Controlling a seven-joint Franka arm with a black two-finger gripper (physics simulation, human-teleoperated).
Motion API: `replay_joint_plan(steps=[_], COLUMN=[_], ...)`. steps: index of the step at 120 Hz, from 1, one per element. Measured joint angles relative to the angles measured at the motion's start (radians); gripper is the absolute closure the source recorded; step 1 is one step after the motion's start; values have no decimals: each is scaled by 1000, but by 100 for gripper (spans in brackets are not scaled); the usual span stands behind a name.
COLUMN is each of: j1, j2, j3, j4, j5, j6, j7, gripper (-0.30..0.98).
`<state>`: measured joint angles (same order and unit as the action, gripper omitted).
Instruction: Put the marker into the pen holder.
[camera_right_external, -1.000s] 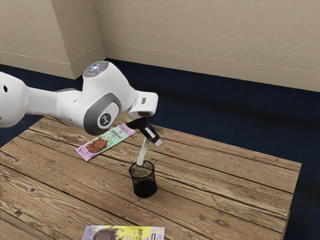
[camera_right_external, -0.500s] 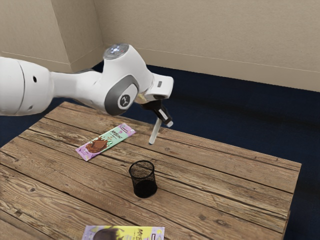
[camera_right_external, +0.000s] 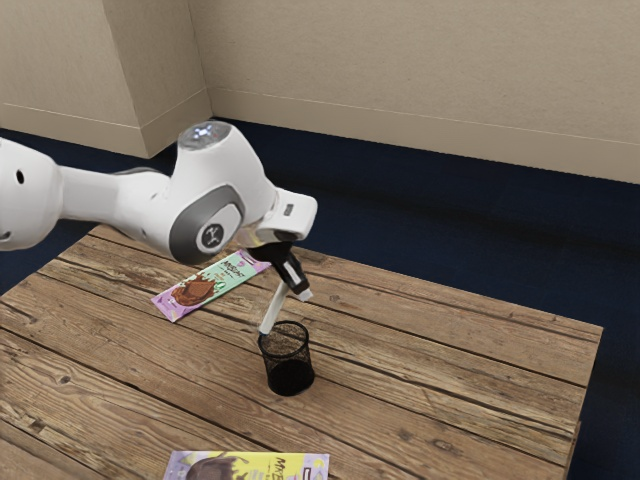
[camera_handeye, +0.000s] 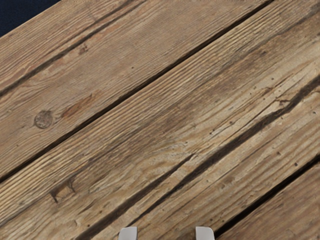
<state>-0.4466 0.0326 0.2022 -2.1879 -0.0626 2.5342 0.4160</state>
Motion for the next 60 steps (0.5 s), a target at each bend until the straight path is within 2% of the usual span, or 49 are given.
replay_joint_plan(steps=[9, 29, 48, 53, 60], j1=[-27, -46, -26, -24, -8], j2=[0, -1, -5, -2, 32], j3=[0, -4, -3, 7, 31], j4=[-1, -2, 6, 80, 299], j5=[1, -12, -15, -13, -6], j6=[-1, -8, -13, -51, -187], j7=[-2, 9, 18, 20, 20], gripper=[71, 36, 18, 15, 12])
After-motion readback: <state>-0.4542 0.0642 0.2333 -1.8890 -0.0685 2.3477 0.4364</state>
